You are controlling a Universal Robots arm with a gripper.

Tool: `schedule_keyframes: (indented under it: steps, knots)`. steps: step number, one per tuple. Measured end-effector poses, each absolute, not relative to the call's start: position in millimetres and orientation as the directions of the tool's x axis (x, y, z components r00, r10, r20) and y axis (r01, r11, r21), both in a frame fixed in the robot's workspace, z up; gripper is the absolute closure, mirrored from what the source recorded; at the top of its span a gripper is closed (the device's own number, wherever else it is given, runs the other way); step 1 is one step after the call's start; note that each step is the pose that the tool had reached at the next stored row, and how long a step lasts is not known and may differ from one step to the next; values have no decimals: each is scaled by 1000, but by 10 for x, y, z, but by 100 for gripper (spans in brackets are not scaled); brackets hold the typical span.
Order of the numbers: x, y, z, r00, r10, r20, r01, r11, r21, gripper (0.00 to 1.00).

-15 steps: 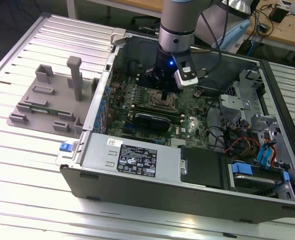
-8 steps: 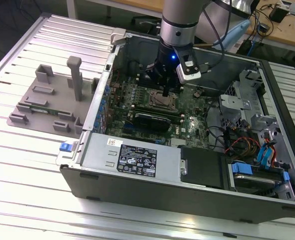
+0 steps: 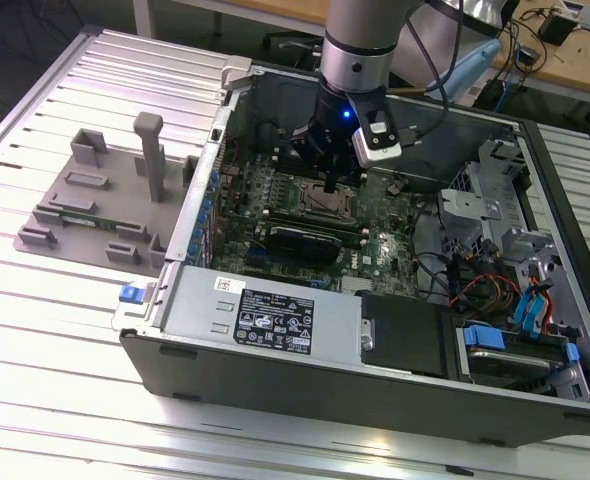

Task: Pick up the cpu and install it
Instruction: 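Install the second cpu locking lever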

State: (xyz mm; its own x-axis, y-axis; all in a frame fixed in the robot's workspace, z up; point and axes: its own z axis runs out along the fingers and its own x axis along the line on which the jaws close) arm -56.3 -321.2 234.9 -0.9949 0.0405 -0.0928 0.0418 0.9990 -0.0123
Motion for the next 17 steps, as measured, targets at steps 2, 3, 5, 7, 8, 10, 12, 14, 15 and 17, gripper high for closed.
schedule_keyframes:
  steps: [2,3,5,7,8,10,12,14,15,17]
  knots:
    - [-562,-3212,2349,-995,41,-92,42,999,-12,89]
    - [-562,-3212,2349,-995,41,-91,42,999,-12,89]
    - [-562,-3212,2348,-995,41,-90,42,999,-12,89]
    - [-562,-3212,2348,-995,41,-90,42,999,-12,89]
    - [-563,-3212,2348,-995,41,-89,42,999,-12,89]
    - [-562,-3211,2352,-995,41,-89,42,999,-12,89]
    - [-562,-3211,2383,-995,41,-89,42,999,-12,89]
    - [-562,-3213,2385,-995,41,-89,42,999,-12,89]
    - [-562,-3237,2386,-995,41,-89,42,999,-12,89]
    - [-562,-3292,2385,-995,41,-89,42,999,-12,89]
